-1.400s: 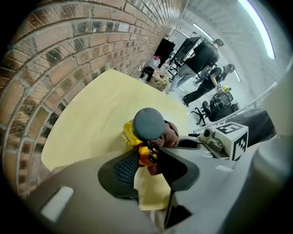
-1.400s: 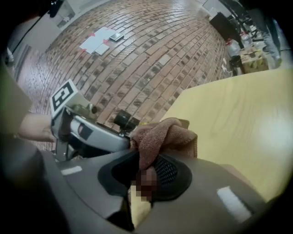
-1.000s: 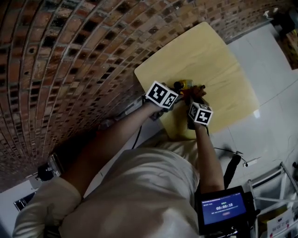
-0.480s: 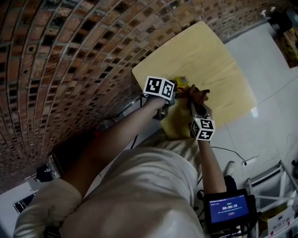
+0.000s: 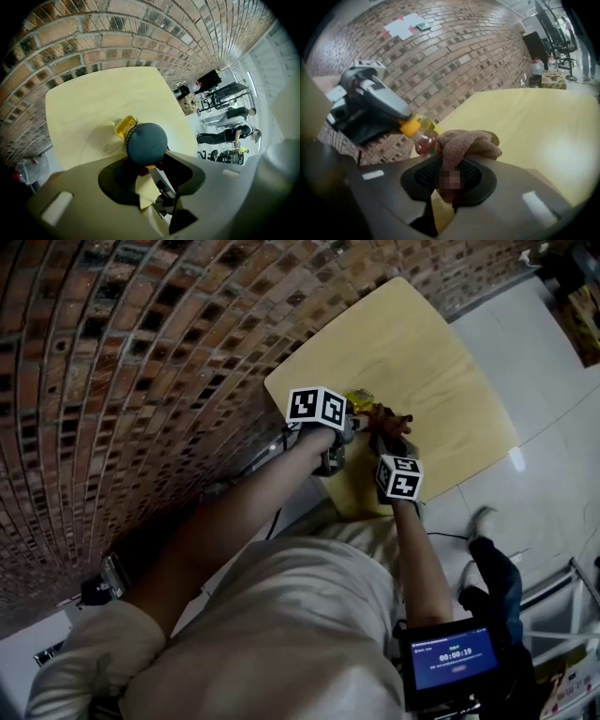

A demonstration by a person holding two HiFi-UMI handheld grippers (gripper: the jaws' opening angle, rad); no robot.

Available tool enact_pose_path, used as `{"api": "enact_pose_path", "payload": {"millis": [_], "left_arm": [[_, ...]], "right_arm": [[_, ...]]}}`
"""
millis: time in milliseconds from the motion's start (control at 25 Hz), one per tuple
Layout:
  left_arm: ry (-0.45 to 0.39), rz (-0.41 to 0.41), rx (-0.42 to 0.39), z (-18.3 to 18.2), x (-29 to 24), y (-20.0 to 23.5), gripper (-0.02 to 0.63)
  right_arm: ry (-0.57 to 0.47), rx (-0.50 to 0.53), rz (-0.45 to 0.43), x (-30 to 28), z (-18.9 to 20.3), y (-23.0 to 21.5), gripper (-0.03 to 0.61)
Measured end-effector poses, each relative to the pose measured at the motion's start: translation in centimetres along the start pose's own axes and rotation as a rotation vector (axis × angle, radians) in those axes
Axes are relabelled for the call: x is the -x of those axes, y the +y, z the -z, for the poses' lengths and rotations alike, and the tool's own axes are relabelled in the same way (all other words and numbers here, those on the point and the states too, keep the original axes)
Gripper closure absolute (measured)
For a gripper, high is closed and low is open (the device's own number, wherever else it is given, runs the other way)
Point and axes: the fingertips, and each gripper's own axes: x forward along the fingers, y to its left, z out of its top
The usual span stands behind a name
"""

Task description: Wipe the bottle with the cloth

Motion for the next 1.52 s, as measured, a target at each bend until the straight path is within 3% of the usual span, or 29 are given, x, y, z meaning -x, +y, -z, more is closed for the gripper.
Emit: {"api": "enact_pose_path", "payload": {"millis": [160,320,480,680,760,1040,1160,1240,1360,1400,1440,1520], "left_arm": [[-0.011,0.017,0.052,-0.1,-0.1,0.0,0.443],[-0.032,0.047,0.169,-0.3,-0.2,0.1,0.436],[-0.057,0.057,0.226,-0.6,-0.3,-0.1,0.434],[-0.057,0.048,0.248,-0.6,-0.4,-0.1,0.434],[-0.038,0.044,0.239,-0.6,-0.4,-0.2,0.436],[-0.03,0.048,0.237,-0.4,-0.5,-0.3,0.437],[-0.031,0.052,0.246,-0.6,-0.5,-0.3,0.436],[-0.028,0.063,0.257,-0.7,-0.5,-0.4,0.434],[-0.028,0.08,0.295,-0.8,-0.5,-0.3,0.433],[-0.029,0.082,0.304,-0.9,-0.5,-0.3,0.433],[-0.029,0.083,0.309,-0.9,-0.5,-0.2,0.433],[-0.027,0.082,0.314,-0.8,-0.5,-0.2,0.433]], "right_arm": [[0.158,0.003,0.083,-2.1,1.7,-2.1,0.511],[0.014,-0.042,0.055,0.7,-0.7,-2.5,0.511],[-0.08,0.099,-0.051,4.3,-0.9,-1.0,0.511],[-0.071,0.359,-0.324,5.8,-0.2,6.9,0.511],[-0.055,0.379,-0.375,4.9,-0.2,8.5,0.511],[0.146,0.1,-0.349,-1.2,2.1,5.2,0.511],[0.232,-0.018,-0.296,-2.7,3.4,4.0,0.511],[0.268,-0.171,-0.204,-3.6,4.2,2.5,0.509],[0.255,-0.482,-0.067,-3.5,5.0,0.6,0.509],[0.235,-0.493,-0.04,-3.1,5.0,0.7,0.509],[0.208,-0.439,-0.035,-2.5,4.7,1.3,0.509],[0.139,-0.191,-0.11,-1.1,3.6,4.3,0.509]]}}
